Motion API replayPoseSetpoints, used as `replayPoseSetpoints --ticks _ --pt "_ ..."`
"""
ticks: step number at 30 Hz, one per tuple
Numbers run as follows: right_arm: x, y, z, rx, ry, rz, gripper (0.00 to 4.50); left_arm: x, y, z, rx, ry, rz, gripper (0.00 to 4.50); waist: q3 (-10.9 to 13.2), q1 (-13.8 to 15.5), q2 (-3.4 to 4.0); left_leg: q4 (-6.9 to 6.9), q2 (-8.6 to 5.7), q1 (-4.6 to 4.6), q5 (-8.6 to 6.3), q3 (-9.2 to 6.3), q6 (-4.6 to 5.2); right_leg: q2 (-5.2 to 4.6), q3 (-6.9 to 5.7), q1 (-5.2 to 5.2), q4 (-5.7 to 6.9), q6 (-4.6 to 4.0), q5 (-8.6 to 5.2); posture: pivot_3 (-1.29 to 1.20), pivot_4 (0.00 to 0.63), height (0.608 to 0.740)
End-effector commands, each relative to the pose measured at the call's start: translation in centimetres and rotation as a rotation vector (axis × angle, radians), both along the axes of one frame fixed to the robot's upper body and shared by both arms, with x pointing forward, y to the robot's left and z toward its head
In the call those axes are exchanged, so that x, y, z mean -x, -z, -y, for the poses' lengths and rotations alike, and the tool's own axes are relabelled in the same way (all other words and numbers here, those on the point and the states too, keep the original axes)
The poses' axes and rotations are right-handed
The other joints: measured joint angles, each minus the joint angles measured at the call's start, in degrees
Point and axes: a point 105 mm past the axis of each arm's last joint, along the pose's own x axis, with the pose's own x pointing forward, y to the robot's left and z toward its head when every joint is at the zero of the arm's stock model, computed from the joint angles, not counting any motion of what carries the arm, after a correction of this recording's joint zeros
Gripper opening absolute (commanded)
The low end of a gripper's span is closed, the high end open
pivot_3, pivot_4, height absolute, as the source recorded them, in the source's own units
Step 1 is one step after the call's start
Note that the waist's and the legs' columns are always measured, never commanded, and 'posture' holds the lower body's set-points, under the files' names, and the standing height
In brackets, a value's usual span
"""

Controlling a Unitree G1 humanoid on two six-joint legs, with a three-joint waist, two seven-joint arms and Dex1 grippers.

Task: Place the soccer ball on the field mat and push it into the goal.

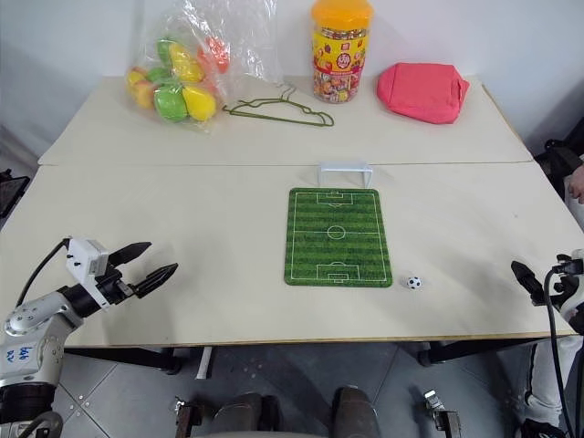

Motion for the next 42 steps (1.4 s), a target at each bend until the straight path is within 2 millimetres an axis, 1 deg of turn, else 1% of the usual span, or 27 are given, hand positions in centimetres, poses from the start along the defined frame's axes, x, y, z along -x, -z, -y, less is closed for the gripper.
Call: replayPoseSetpoints --ticks 1,4,8,10,11,12,15,18,19,21,23,25,26,28,34,39,42 --pt "0.3 -1.5 0.4 0.003 0.018 0.058 4.48 -0.2 -1.2 0.4 -0.028 0.018 0.044 4.50 0.00 0.01 0.00 0.00 0.00 0.00 0.00 0.00 0.00 0.00 0.00 0.00 0.00 0.00 0.00 0.00 0.150 0.740" --pt "0.4 -1.7 0.2 0.006 0.013 0.057 4.48 -0.5 -1.3 0.5 0.019 0.005 0.021 4.50 0.00 0.01 0.00 0.00 0.00 0.00 0.00 -0.01 0.00 0.00 0.00 0.00 0.00 0.00 0.00 0.00 0.150 0.740" --pt "0.3 -2.5 -0.3 0.025 -0.016 0.053 4.48 -0.4 -1.3 0.8 -0.015 0.038 0.035 4.50 0.00 0.00 0.00 0.00 0.00 0.00 0.00 0.00 0.00 0.00 0.00 0.00 0.00 0.00 0.00 0.00 0.150 0.740" --pt "-0.1 -3.3 -1.0 0.050 -0.057 0.055 4.48 -0.6 -1.5 1.1 -0.017 0.052 0.049 4.50 0.00 0.00 0.00 0.00 0.00 0.00 0.00 -0.01 0.00 0.00 0.00 0.00 0.00 0.00 0.00 0.00 0.150 0.740" --pt "-0.4 -3.8 -1.7 0.067 -0.093 0.051 4.48 -0.7 -1.6 1.4 -0.011 0.064 0.049 4.50 0.01 0.01 0.01 0.00 0.00 0.00 0.00 0.00 0.00 0.00 0.00 0.00 0.00 0.00 0.00 0.00 0.150 0.740" --pt "-0.8 -4.5 -3.0 0.111 -0.158 0.039 4.48 -0.8 -1.8 1.7 -0.014 0.079 0.054 4.50 0.01 0.04 0.02 0.00 0.00 0.00 0.00 0.00 0.00 0.00 0.00 0.00 0.00 0.00 0.00 0.00 0.150 0.740" --pt "-1.4 -6.4 -7.4 0.164 -0.384 0.021 4.48 -1.3 -2.2 2.8 -0.018 0.123 0.054 4.50 0.07 0.10 0.12 0.03 -0.01 -0.01 0.00 0.00 0.01 -0.01 0.04 -0.01 0.02 0.00 0.00 0.00 0.150 0.740" --pt "-1.6 -7.1 -10.4 0.175 -0.559 -0.029 4.48 -1.6 -2.6 4.4 -0.007 0.195 0.063 4.50 0.07 0.14 0.11 0.05 0.00 0.00 -0.01 -0.04 0.01 0.01 0.01 -0.01 0.06 0.00 0.00 0.00 0.150 0.740" --pt "-1.6 -7.1 -10.9 0.181 -0.596 -0.043 4.48 -1.7 -2.8 4.8 -0.001 0.219 0.064 4.50 0.07 0.15 0.08 0.06 -0.01 -0.01 -0.01 -0.04 0.01 0.02 0.00 -0.01 0.06 0.00 0.00 0.00 0.150 0.740" --pt "-1.3 -6.7 -12.8 0.216 -0.747 -0.117 4.48 -1.3 -3.4 6.6 0.024 0.328 0.087 4.50 0.08 0.21 0.06 0.09 -0.08 -0.02 -0.02 -0.04 0.03 0.02 -0.01 0.00 0.05 0.00 0.00 0.00 0.150 0.740" --pt "-0.9 -6.0 -14.1 0.230 -0.859 -0.175 4.48 -1.0 -3.4 7.7 0.017 0.391 0.099 4.50 0.08 0.52 0.06 0.11 -0.24 -0.03 -0.03 -0.03 0.05 0.00 -0.01 0.00 0.06 0.00 0.00 0.00 0.150 0.740" --pt "-0.8 -5.2 -14.5 0.236 -0.915 -0.228 4.48 -0.6 -3.2 8.2 0.013 0.447 0.110 4.50 0.08 0.73 0.06 0.16 -0.29 -0.04 -0.04 -0.04 0.07 0.00 -0.03 0.00 0.05 0.00 0.00 0.00 0.150 0.740" --pt "-0.8 -4.5 -14.8 0.247 -0.956 -0.262 4.48 -0.3 -2.9 8.6 0.009 0.478 0.108 4.50 0.08 0.88 0.05 0.17 -0.31 -0.05 -0.05 -0.03 0.08 0.00 -0.02 0.00 0.05 0.00 0.00 0.00 0.150 0.740" --pt "-1.2 -3.4 -15.3 0.254 -1.014 -0.303 4.48 -0.1 -2.6 9.0 0.017 0.498 0.100 4.50 0.09 0.99 0.05 0.22 -0.31 -0.06 -0.05 -0.03 0.09 0.01 -0.03 0.00 0.05 0.01 0.00 0.00 0.150 0.740" --pt "-2.0 -0.9 -15.9 0.244 -1.081 -0.379 4.48 0.3 -2.3 9.5 0.029 0.493 0.094 4.50 0.10 1.17 0.03 0.34 -0.28 -0.09 -0.07 -0.05 0.11 0.00 -0.05 0.00 0.10 0.01 0.00 0.00 0.150 0.740" --pt "-2.5 0.5 -15.9 0.238 -1.096 -0.413 4.48 0.9 -2.1 9.3 0.029 0.478 0.086 4.50 0.10 1.27 0.04 0.53 -0.26 -0.14 -0.12 -0.07 0.18 -0.01 -0.05 0.02 0.12 0.01 0.00 0.00 0.150 0.740" --pt "-2.3 1.0 -16.0 0.246 -1.118 -0.414 3.90 1.1 -2.2 9.1 0.026 0.465 0.089 4.50 0.10 1.29 0.03 0.64 -0.16 -0.14 -0.15 -0.11 0.19 0.00 -0.07 0.07 0.13 0.01 0.00 0.00 0.150 0.740"
